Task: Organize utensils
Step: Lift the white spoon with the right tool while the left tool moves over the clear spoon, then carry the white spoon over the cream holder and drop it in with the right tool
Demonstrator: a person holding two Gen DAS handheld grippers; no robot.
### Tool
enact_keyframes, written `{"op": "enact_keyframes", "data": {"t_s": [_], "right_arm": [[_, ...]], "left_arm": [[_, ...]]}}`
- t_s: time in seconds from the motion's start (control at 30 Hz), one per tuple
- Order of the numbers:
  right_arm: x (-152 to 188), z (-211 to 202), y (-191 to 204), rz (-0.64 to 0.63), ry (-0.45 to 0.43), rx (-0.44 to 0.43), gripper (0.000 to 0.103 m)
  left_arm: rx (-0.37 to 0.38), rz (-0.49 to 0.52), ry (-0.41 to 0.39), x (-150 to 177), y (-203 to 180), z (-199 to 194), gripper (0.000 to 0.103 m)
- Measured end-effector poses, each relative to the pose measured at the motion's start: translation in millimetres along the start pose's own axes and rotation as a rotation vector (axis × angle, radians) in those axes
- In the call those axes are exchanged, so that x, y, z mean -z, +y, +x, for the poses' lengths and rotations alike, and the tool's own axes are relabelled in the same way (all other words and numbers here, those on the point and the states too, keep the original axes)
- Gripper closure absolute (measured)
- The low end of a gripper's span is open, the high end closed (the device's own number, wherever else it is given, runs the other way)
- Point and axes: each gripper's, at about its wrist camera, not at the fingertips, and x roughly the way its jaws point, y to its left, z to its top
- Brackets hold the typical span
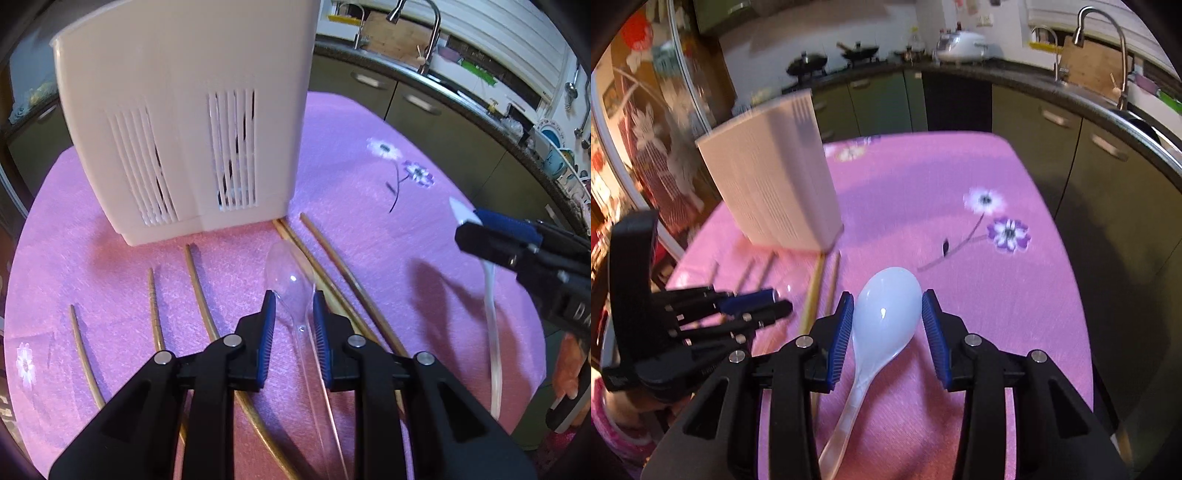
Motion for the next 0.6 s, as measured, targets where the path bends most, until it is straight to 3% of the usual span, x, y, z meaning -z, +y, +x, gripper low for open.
{"op": "enact_keyframes", "data": {"t_s": [0.6], "right_arm": [[-63,-52,46,-0.063,-0.248,-0.048,0.064]], "left_arm": [[0.023,0.000,-0.222,-21,4,-110,0.083]]}}
